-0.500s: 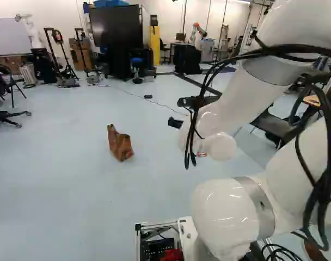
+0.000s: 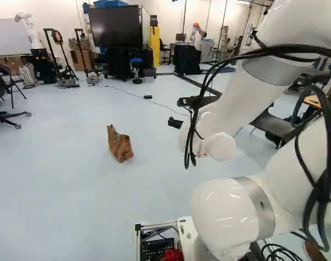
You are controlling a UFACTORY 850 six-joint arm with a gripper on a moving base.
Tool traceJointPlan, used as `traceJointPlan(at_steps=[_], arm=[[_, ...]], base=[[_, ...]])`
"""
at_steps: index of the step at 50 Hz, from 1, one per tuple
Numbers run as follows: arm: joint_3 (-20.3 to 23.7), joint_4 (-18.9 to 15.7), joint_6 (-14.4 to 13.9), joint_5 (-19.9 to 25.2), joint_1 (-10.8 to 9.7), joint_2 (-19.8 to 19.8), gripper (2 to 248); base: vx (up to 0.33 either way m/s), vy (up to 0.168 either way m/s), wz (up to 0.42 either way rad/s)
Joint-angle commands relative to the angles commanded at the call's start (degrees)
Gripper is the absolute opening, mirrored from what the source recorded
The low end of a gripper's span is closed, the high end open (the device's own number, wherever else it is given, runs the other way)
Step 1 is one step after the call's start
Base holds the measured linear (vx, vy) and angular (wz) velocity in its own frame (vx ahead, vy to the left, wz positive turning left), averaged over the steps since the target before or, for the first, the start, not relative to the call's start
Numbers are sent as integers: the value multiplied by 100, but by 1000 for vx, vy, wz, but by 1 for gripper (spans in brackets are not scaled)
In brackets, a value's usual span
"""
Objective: Pick up the grocery bag from the ground
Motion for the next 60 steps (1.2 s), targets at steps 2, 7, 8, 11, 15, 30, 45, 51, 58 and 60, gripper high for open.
traceJointPlan(at_steps=[2, 7, 8, 11, 15, 30, 45, 51, 58, 60], arm=[[0, 0, 0, 0, 0, 0, 247], [0, 0, 0, 0, 0, 0, 247], [0, 0, 0, 0, 0, 0, 247], [0, 0, 0, 0, 0, 0, 247], [0, 0, 0, 0, 0, 0, 247], [0, 0, 0, 0, 0, 0, 247], [0, 0, 0, 0, 0, 0, 247], [0, 0, 0, 0, 0, 0, 247], [0, 0, 0, 0, 0, 0, 247], [0, 0, 0, 0, 0, 0, 247]], base=[[194, -5, -32], [233, 4, -19], [235, -1, -23], [238, -2, -17], [263, 3, -23], [218, 45, 200], [172, 69, 317], [173, 71, 316], [173, 67, 305], [181, 60, 283]])
